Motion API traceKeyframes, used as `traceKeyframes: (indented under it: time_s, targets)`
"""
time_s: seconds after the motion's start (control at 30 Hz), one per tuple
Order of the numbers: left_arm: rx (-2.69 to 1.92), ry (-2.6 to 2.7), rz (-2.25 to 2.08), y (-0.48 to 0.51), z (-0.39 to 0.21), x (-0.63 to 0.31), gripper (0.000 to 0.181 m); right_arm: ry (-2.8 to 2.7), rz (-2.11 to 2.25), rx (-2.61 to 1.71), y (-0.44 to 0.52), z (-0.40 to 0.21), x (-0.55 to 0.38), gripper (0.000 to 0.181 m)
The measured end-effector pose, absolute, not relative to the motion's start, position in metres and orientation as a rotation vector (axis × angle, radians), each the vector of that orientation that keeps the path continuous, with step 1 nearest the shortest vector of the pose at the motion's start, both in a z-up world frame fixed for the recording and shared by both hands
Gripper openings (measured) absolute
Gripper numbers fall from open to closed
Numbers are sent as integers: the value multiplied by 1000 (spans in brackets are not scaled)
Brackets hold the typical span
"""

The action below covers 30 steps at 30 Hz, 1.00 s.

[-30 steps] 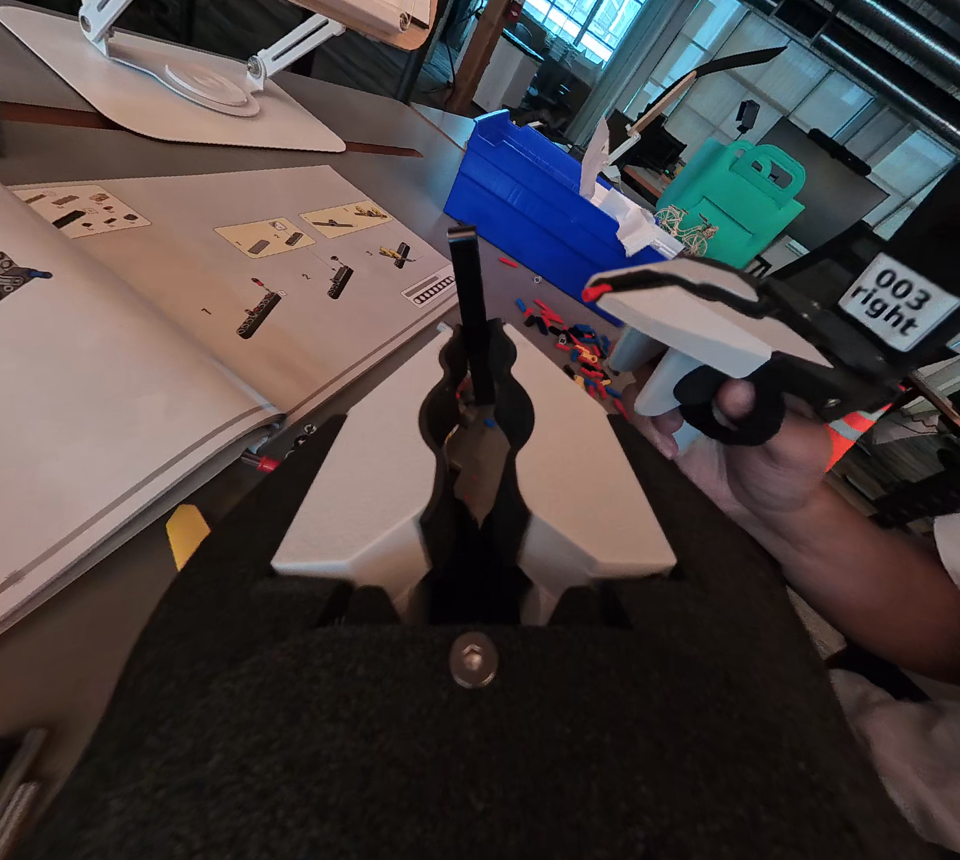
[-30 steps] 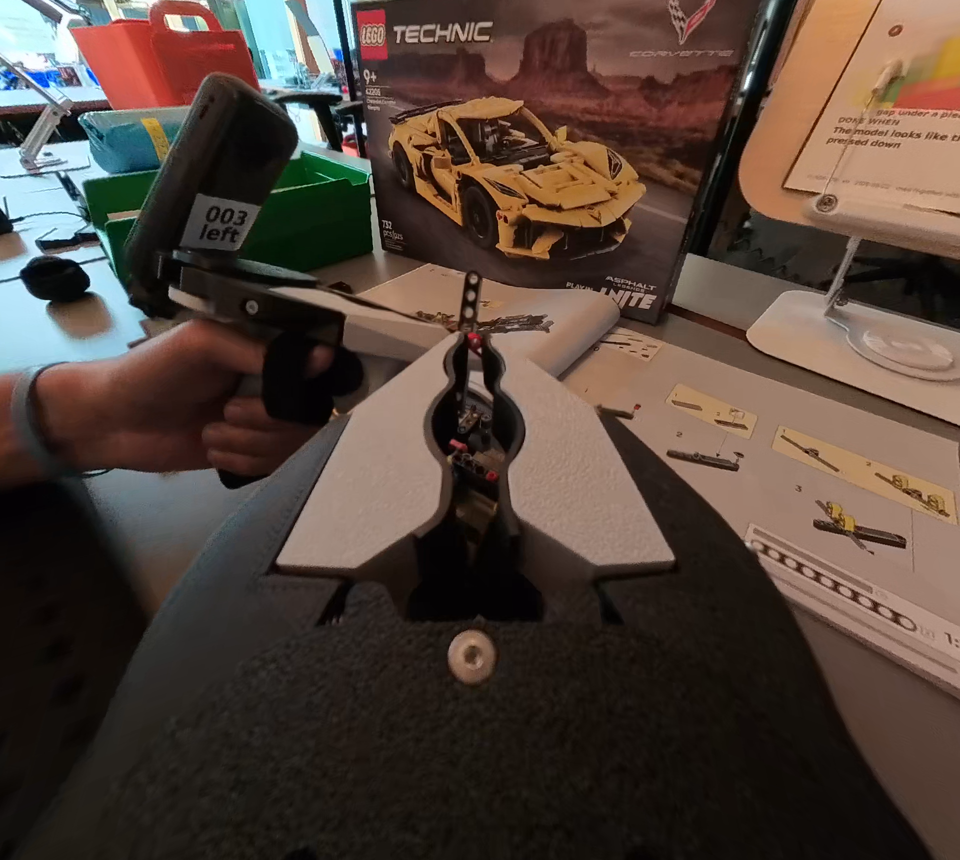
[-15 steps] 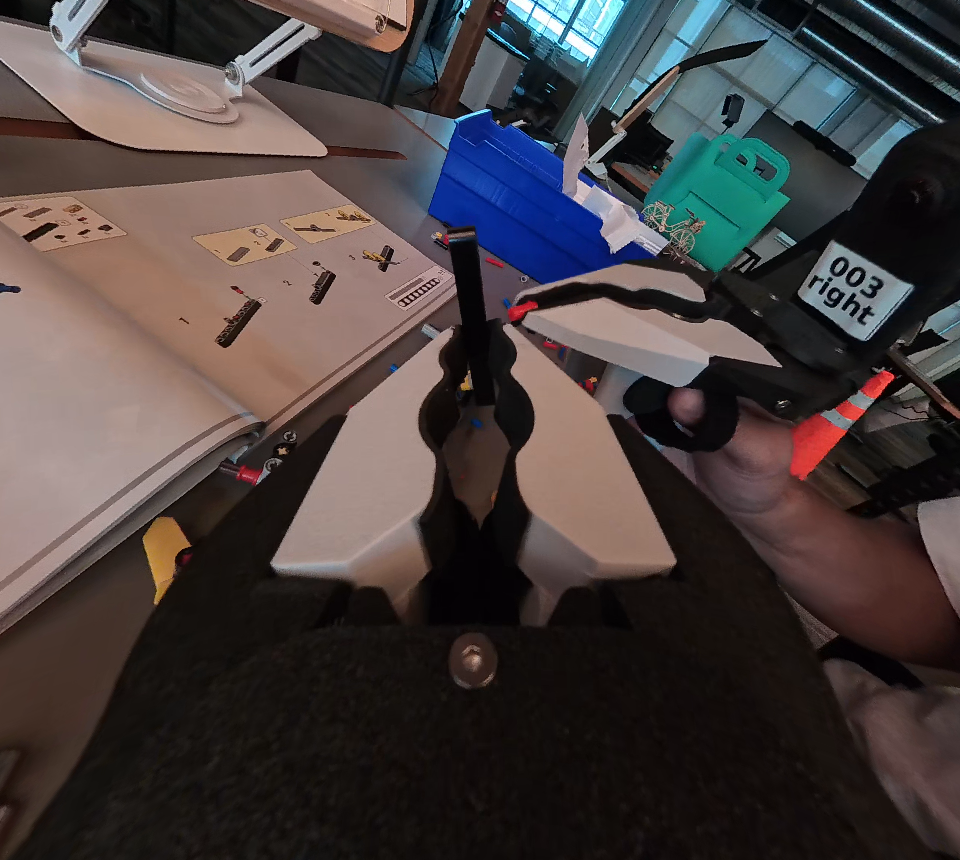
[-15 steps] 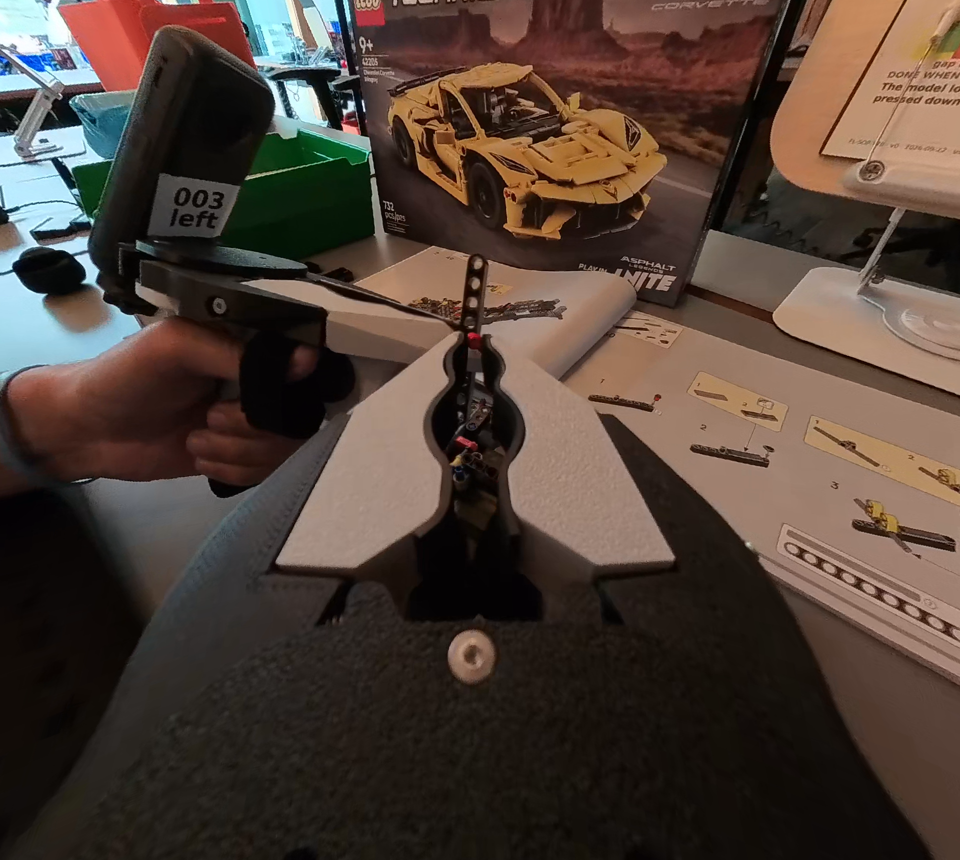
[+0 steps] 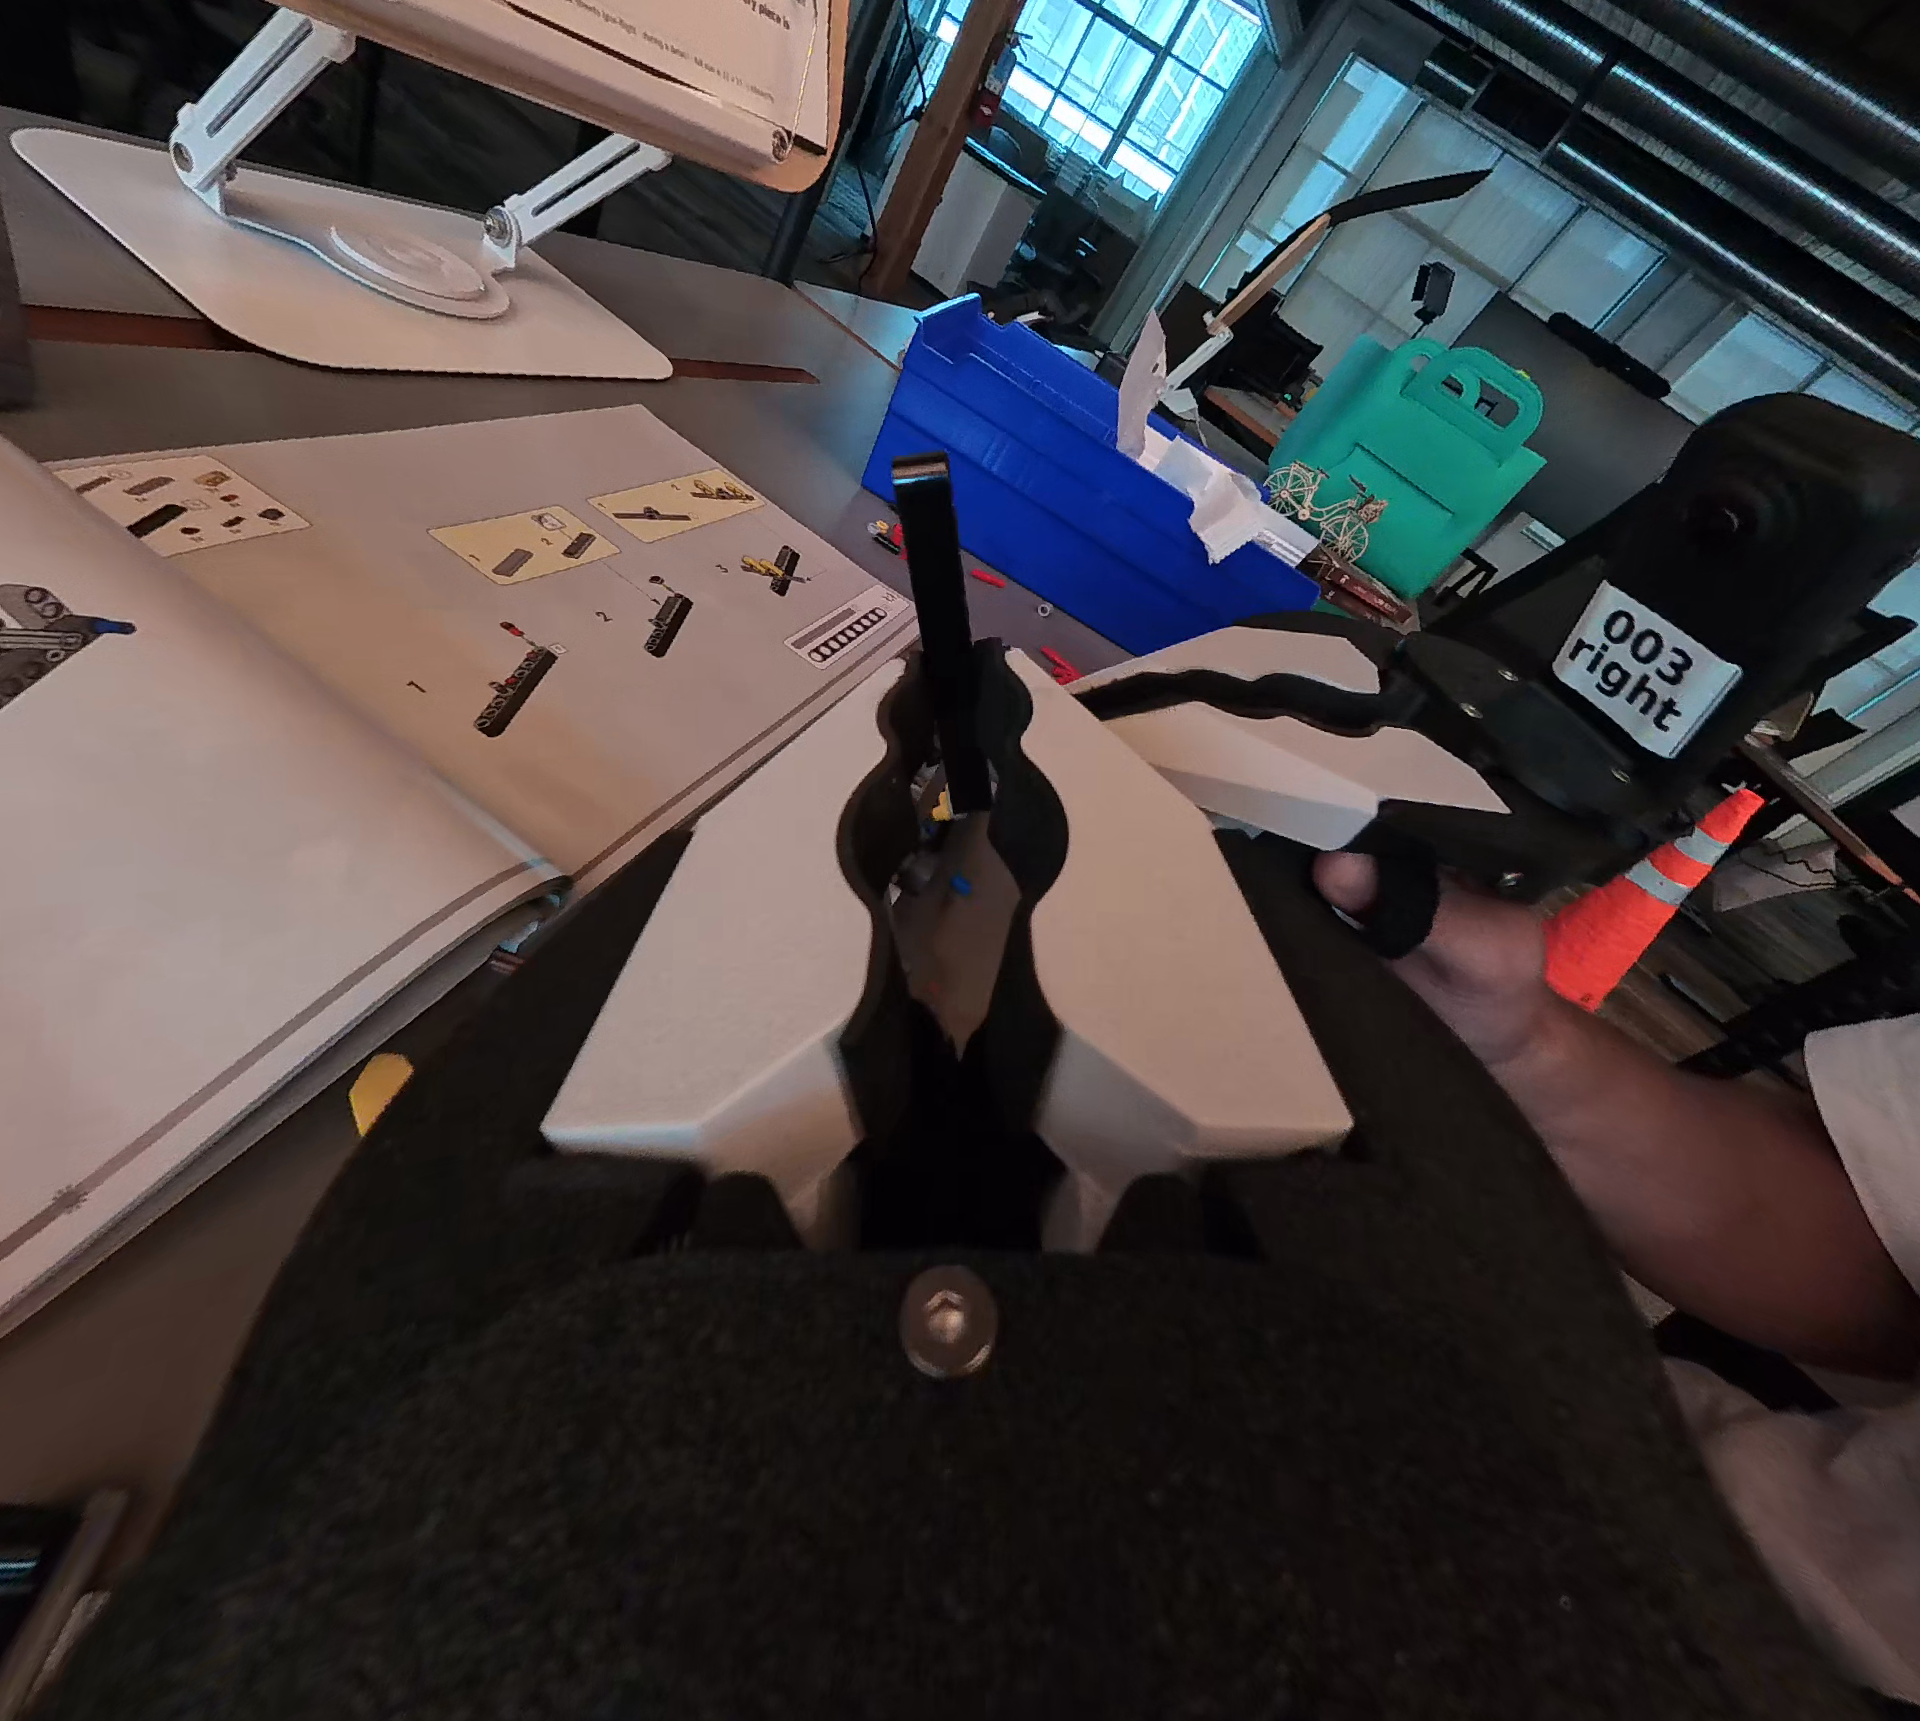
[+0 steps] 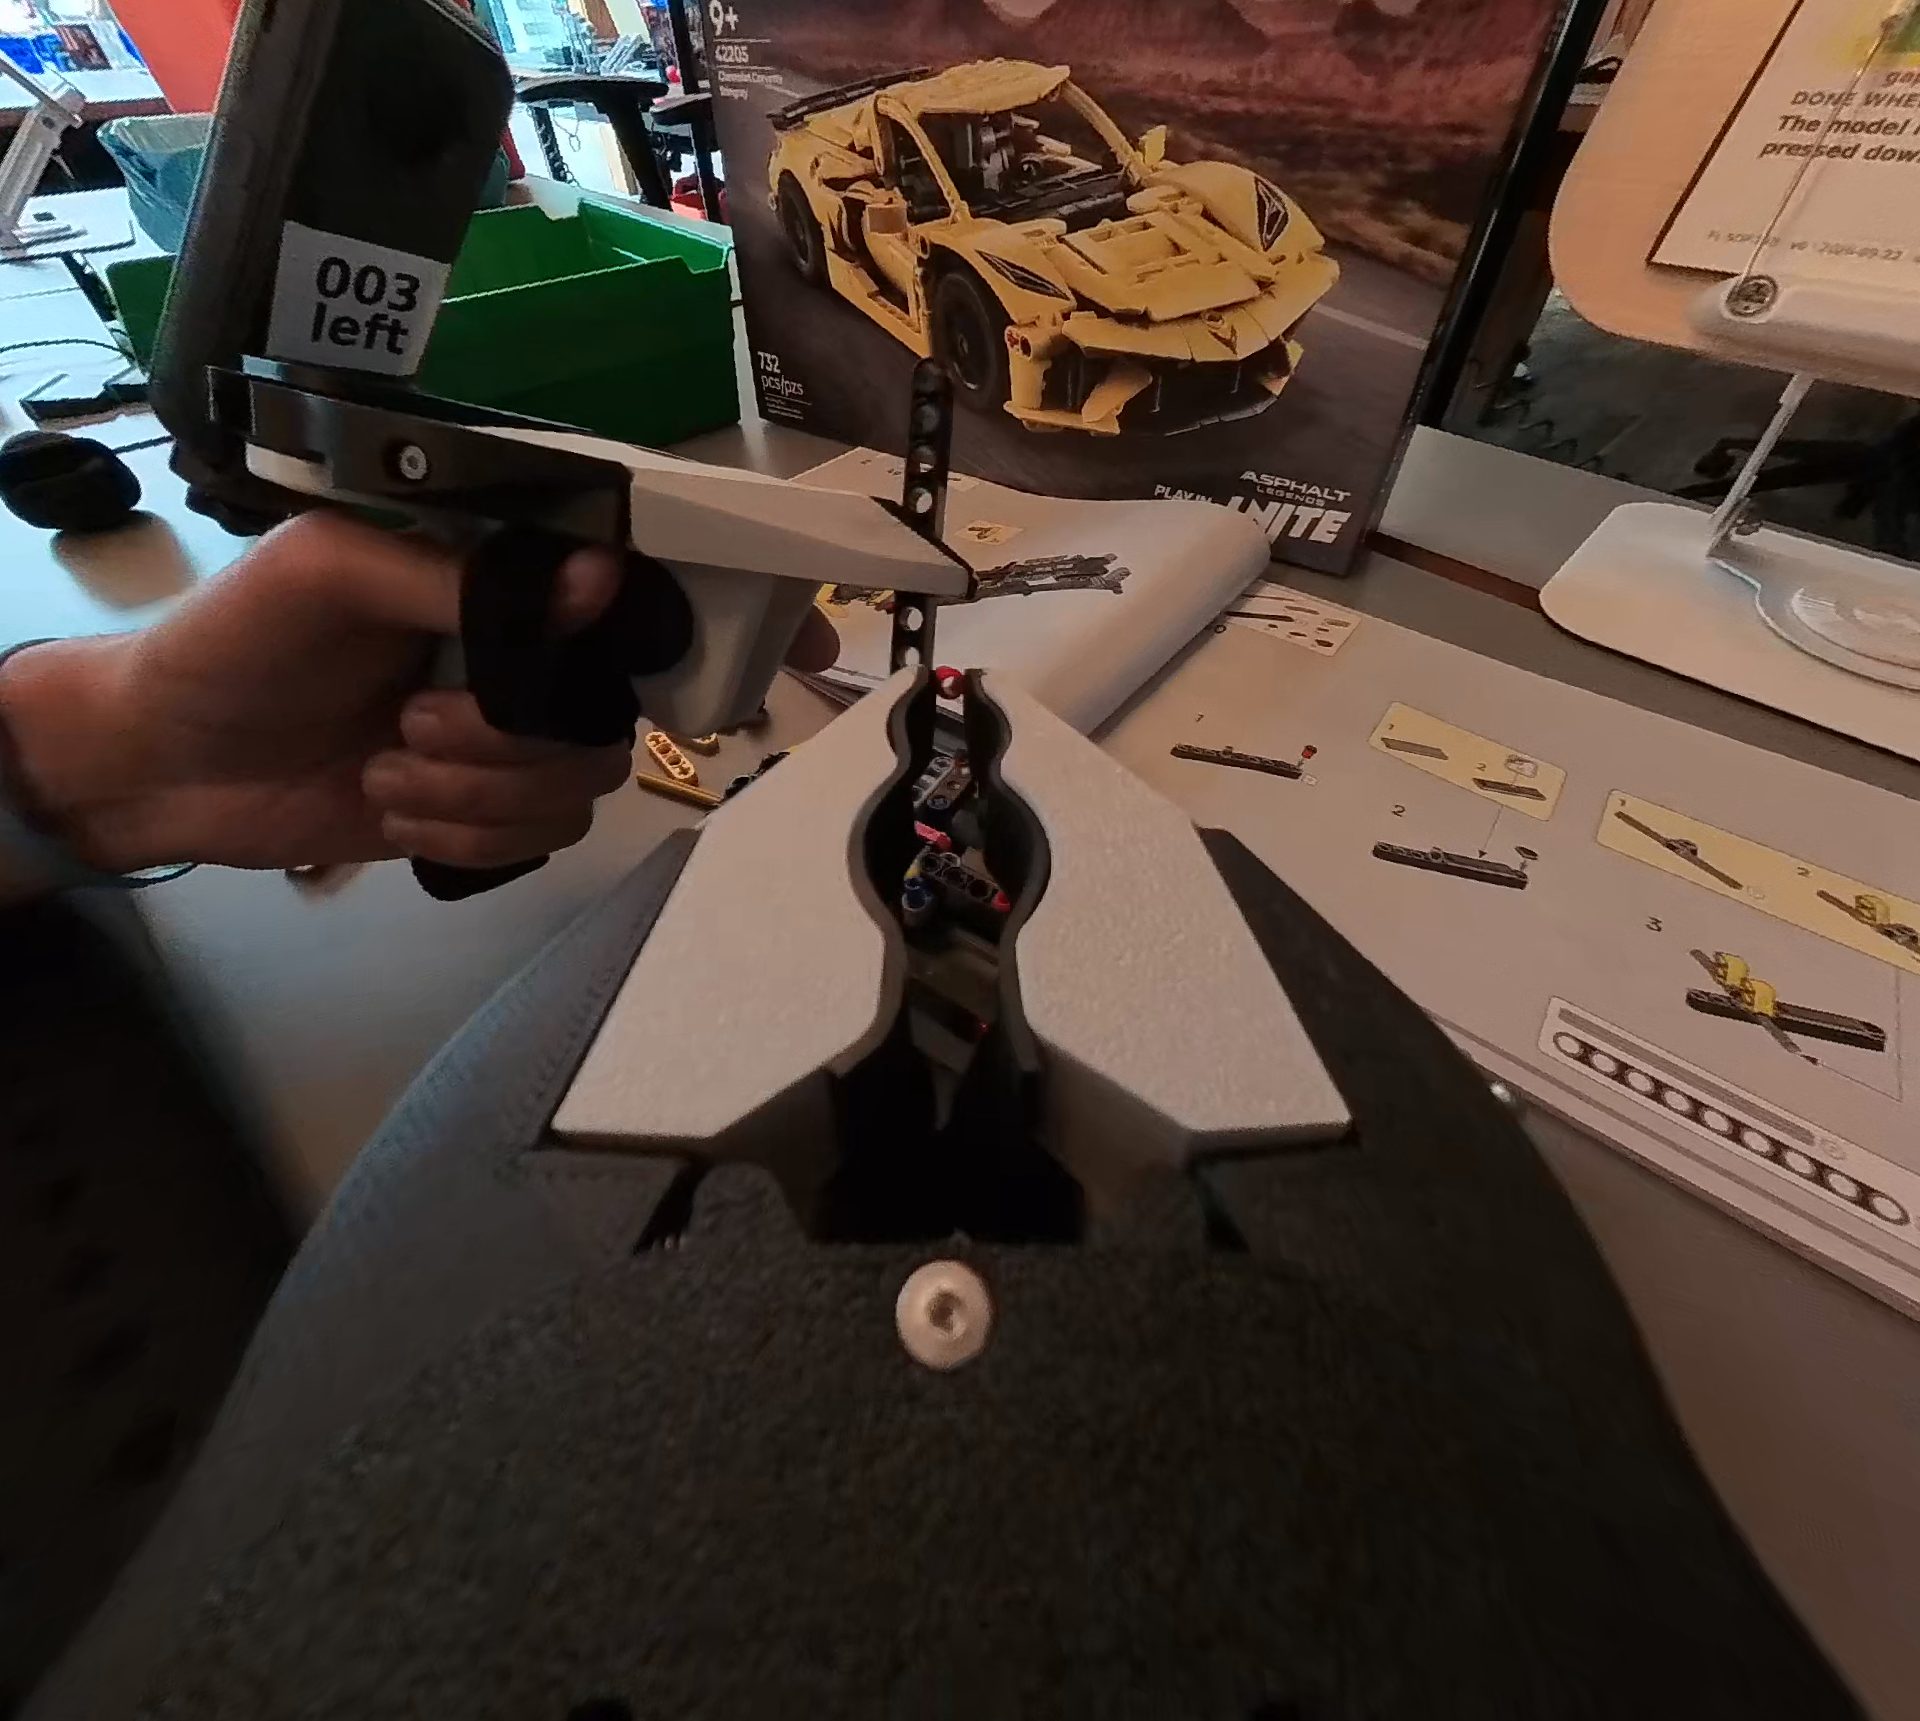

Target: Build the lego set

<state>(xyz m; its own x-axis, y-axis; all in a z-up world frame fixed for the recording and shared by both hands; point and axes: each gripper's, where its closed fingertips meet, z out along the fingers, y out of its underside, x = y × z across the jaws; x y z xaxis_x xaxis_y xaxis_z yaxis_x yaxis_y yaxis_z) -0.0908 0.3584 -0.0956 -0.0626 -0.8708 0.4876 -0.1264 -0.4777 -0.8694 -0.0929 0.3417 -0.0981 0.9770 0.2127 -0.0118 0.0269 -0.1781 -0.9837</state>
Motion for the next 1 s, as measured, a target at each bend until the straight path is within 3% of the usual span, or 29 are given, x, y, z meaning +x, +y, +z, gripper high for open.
traceKeyframes:
  time_s: [1.0]
  targets:
    - [-1591,1105,-1594,354,-96,-90,6,-175,220,-1759,341,-100,-97,5]
